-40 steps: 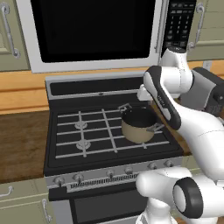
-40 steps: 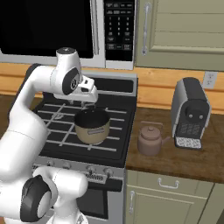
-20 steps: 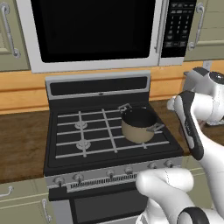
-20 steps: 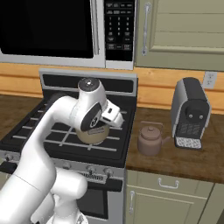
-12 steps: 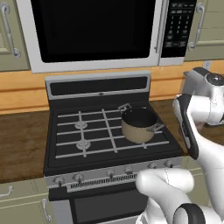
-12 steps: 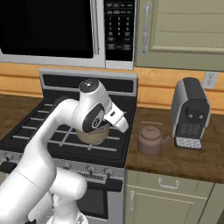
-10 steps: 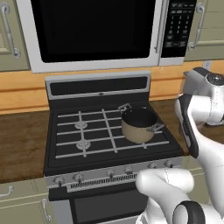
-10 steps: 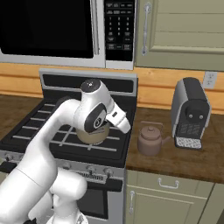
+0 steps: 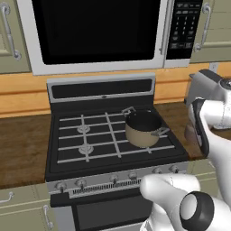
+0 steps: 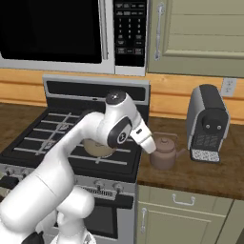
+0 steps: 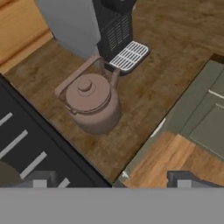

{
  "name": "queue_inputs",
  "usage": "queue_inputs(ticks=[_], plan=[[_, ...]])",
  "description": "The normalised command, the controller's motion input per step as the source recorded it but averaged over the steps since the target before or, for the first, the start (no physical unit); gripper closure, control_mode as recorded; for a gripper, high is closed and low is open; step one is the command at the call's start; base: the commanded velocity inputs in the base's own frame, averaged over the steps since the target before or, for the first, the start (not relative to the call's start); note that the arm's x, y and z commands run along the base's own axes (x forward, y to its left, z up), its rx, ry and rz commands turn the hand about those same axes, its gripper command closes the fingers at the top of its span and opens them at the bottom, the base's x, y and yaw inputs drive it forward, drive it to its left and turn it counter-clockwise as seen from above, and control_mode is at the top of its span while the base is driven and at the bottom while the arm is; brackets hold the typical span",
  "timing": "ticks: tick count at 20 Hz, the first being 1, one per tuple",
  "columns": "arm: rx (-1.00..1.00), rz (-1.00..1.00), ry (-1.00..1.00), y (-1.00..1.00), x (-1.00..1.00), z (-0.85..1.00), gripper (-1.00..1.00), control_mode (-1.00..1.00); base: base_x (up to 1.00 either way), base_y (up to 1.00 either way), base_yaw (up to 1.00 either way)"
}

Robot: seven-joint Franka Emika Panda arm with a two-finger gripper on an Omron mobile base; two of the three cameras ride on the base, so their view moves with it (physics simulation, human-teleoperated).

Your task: Pick the kettle from the counter and place it on a stove burner. Then turn the burner on.

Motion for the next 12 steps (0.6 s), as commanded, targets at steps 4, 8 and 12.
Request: queue_inputs(ticks=[4, 8, 12], plan=[[0.14, -0.15, 0.09, -0.45, 0.29, -0.09, -1.0, -1.0, 0.0, 0.0, 0.0], [0.18, -0.11, 0.1, -0.35, 0.3, 0.0, -1.0, -1.0, 0.0, 0.0, 0.0], [0.13, -0.04, 0.07, -0.09, 0.38, 0.0, -1.0, -1.0, 0.0, 0.0, 0.0]])
